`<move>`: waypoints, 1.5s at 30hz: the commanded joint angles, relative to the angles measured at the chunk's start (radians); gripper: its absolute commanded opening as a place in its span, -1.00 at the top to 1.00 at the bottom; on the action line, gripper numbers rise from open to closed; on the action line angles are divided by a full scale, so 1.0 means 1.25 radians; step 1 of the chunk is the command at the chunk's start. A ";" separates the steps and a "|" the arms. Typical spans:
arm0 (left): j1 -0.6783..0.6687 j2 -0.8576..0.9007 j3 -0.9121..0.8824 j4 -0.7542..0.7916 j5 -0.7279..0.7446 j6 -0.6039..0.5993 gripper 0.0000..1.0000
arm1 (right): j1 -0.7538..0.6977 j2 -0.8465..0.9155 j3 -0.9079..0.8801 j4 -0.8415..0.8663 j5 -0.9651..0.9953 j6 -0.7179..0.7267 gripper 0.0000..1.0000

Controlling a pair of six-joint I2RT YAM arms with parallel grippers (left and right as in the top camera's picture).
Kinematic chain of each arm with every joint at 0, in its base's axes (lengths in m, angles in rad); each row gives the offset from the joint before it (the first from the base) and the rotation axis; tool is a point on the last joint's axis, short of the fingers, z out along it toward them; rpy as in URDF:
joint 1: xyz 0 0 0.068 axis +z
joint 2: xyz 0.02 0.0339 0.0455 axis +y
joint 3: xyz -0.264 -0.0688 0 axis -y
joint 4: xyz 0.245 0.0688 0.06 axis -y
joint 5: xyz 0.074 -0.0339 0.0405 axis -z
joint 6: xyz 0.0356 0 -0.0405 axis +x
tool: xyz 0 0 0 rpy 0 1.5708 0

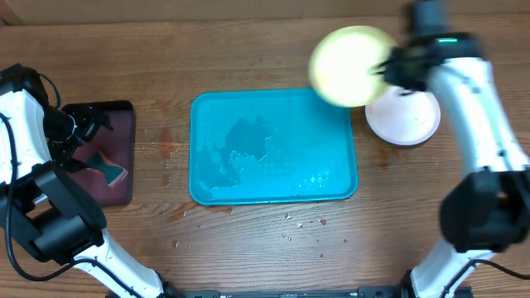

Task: Clean dirty plates on tray and stack at the side
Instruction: 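Place the yellow plate on top of the plate stack with the right gripper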

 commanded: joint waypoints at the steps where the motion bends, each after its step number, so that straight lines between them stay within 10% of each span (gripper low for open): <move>1: -0.002 0.003 0.015 -0.002 0.009 0.015 -1.00 | -0.111 -0.034 -0.056 -0.011 -0.172 0.020 0.93; 10: -0.002 0.003 0.015 -0.002 0.009 0.015 -1.00 | -0.247 -0.034 -0.257 0.157 -0.169 0.018 0.90; 15: -0.002 0.003 0.015 -0.002 0.009 0.015 -1.00 | -0.240 -0.034 -0.302 0.203 -0.172 0.018 0.11; 37: -0.002 0.003 0.015 -0.002 0.009 0.015 -1.00 | -0.153 -0.489 -0.316 -0.222 -0.361 -0.143 -0.23; 41: -0.002 0.003 0.015 -0.002 0.009 0.015 -1.00 | -0.059 -0.563 -0.361 -0.266 -0.361 -0.134 -1.00; 45: -0.002 0.003 0.015 -0.002 0.009 0.015 -1.00 | 0.035 -0.587 -0.370 -0.286 -0.373 -0.060 -1.00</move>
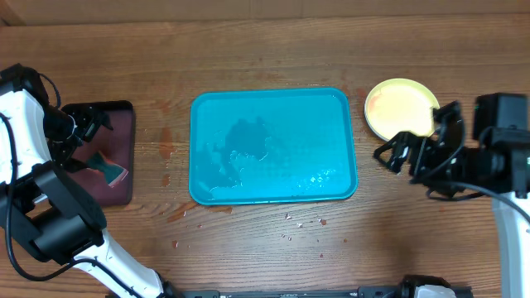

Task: Clean dirty plates on tray and stack at the side
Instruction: 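Place the yellow plate on top of the plate stack with the right gripper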

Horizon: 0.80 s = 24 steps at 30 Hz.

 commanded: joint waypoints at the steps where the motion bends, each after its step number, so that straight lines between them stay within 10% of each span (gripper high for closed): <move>1: -0.002 0.003 0.015 -0.002 0.009 0.015 -0.99 | 0.060 -0.009 -0.007 0.003 -0.014 0.071 -1.00; 17: -0.002 0.003 0.015 -0.002 0.009 0.015 -1.00 | 0.097 -0.006 -0.009 -0.025 0.014 0.114 -1.00; 24: -0.002 0.003 0.015 -0.002 0.009 0.015 -0.99 | 0.143 -0.081 -0.156 0.192 0.023 0.114 -1.00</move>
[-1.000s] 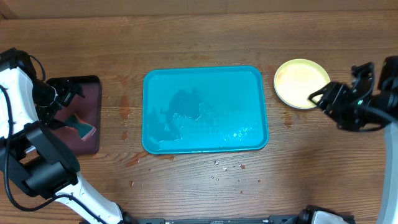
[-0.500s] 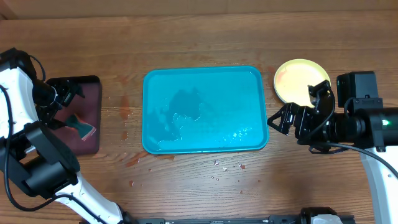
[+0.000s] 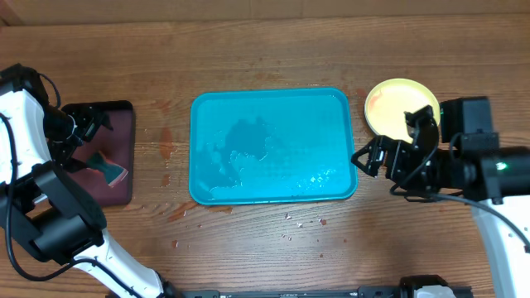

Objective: Clean dirty plates on tray and stack at the side

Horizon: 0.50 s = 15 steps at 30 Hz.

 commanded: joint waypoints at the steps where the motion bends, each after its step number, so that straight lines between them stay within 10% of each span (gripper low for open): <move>1: -0.002 0.003 0.015 -0.001 0.008 0.015 -1.00 | 0.022 -0.076 -0.104 0.092 0.008 0.000 -1.00; 15: -0.002 0.003 0.015 -0.001 0.008 0.015 -0.99 | 0.021 -0.497 -0.622 0.754 -0.003 0.002 -1.00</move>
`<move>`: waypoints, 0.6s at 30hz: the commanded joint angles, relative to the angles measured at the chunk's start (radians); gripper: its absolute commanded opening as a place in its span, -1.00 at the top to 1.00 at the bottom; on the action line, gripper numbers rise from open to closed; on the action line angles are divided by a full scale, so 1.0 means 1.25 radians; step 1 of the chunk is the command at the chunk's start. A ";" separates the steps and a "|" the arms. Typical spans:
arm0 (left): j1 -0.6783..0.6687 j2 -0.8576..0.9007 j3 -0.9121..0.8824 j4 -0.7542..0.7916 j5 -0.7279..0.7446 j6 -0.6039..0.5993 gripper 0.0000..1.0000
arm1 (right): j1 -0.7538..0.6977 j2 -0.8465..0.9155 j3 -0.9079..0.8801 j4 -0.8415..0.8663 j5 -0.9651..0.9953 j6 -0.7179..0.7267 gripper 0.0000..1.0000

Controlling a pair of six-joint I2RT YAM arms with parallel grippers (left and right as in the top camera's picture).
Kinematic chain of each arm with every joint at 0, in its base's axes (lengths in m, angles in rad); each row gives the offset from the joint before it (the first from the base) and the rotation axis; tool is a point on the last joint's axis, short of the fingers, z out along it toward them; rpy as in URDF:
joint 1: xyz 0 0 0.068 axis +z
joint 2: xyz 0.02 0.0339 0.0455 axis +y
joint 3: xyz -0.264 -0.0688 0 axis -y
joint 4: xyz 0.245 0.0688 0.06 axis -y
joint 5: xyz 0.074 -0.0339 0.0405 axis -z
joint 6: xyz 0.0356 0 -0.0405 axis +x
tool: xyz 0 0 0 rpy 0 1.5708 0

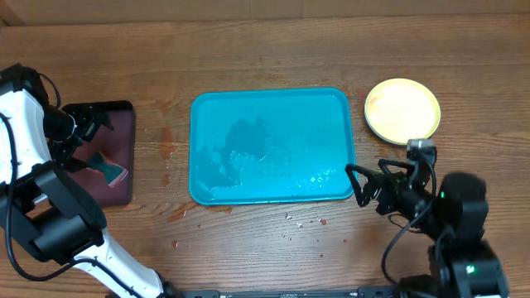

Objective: Clean dirty plates on tray and stack at the side

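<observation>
The teal tray (273, 145) lies in the middle of the table, wet in patches and with no plate on it. A yellow plate (402, 109) rests flat to the right of the tray's far corner. My right gripper (362, 187) stands open and holds nothing, just off the tray's near right corner and well in front of the plate. My left gripper (89, 126) is open over the far end of a dark mat (120, 136) at the left, clear of the teal sponge (108, 167) lying on it.
Crumbs and droplets (302, 222) dot the wood in front of the tray. Reddish stains (168, 141) mark the table between the mat and the tray. My right arm's body (460, 223) fills the near right corner.
My right arm has drawn back toward the table's front edge, and its open gripper now sits slightly lower by the tray's near right corner. Plate, tray and left arm are unchanged.
My right gripper first held the yellow plate in the air above a white plate at the right. Then the yellow plate lay where the white one was, with the gripper open and in front of it. The gripper then shifted left to the tray's right edge and now sits nearer the front.
</observation>
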 commanded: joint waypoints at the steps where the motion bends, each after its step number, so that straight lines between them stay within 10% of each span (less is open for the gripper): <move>1: -0.002 0.003 0.015 -0.002 0.001 0.015 -0.99 | 0.004 -0.036 -0.085 0.100 0.008 -0.002 -1.00; 9: -0.002 0.003 0.015 -0.002 0.001 0.015 -0.99 | 0.004 -0.108 -0.248 0.359 0.028 -0.001 -1.00; 18: -0.002 0.003 0.015 -0.002 0.001 0.016 -0.99 | 0.002 -0.268 -0.296 0.356 0.133 -0.002 -1.00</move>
